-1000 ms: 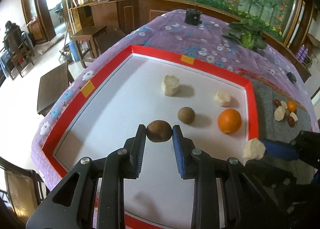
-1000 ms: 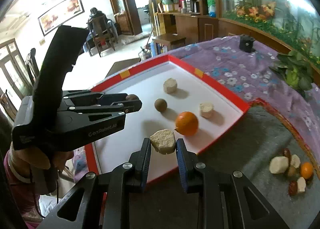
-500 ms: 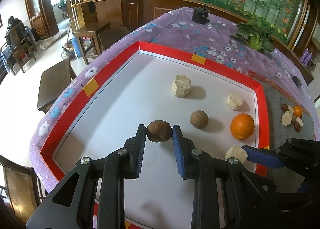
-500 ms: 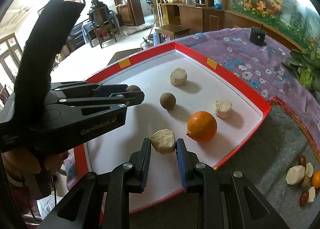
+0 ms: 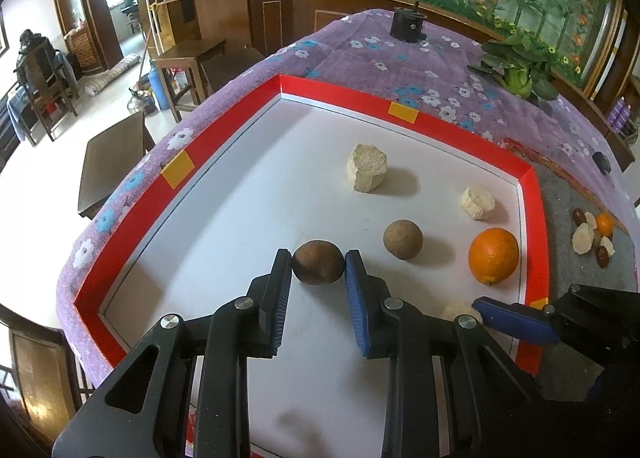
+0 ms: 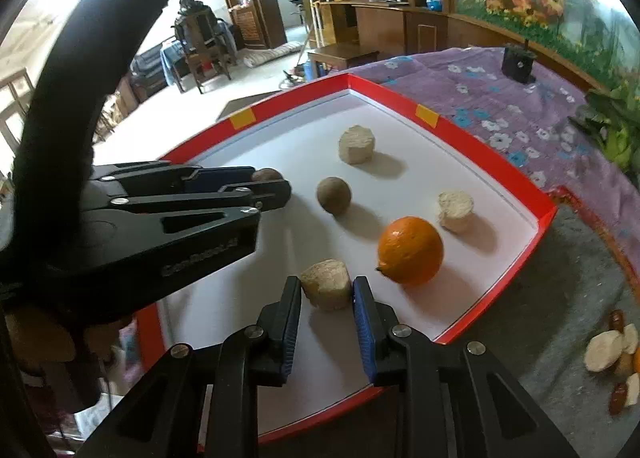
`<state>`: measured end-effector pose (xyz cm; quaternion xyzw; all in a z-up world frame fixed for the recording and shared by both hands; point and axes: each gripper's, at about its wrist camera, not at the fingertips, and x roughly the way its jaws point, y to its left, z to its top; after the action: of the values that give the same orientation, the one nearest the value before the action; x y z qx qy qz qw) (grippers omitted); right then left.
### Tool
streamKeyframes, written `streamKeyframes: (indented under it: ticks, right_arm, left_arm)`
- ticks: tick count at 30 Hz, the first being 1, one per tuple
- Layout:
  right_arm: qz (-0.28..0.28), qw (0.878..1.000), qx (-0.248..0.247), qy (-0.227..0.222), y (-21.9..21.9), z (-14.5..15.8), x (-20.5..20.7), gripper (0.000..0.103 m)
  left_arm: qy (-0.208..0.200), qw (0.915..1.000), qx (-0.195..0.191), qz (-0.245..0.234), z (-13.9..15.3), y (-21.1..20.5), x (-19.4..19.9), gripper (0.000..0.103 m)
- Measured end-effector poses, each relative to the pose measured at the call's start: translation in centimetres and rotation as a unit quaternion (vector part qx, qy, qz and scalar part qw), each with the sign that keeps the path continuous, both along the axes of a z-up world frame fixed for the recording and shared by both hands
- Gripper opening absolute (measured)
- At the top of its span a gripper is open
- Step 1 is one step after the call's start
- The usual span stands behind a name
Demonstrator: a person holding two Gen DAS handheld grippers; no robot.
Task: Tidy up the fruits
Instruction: 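Carry the kiwi and tan cake into the white tray and open both tools, then move the left tool to the mat and grasp a white cake cube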
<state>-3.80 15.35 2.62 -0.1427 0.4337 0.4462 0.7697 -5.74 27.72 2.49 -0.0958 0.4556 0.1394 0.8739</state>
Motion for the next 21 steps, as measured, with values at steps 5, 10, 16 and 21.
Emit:
streamKeyframes:
  ticks: [5,10,16,21]
  right_arm:
    - [-0.006,1.000,0.007,0.006,-0.5,0.3,-0.1,0.029]
    - [-0.009,1.000,0.022,0.005,-1.2,1.1,-0.4,0.031]
    - [-0.018,0.999,0.034,-0.001,-2.5,2.1,-0.6,0.033]
    - [-0.031,0.999,0.041,-0.007,-4.3,2.8,-0.8,0.038]
  left_arm:
    - [0.005,1.0000,-0.004,0.005,0.1,0.0,0.0,0.028]
    - [-0.007,0.9999,0.006,0.010,0.6,-0.2,-0.5,0.056]
    - [-0.013,0.9997,0.019,0.005,1.5,-1.1,-0.8,0.056]
    - [-0.019,0.9996,0.021,-0.006,2.1,-2.4,-0.9,0.056]
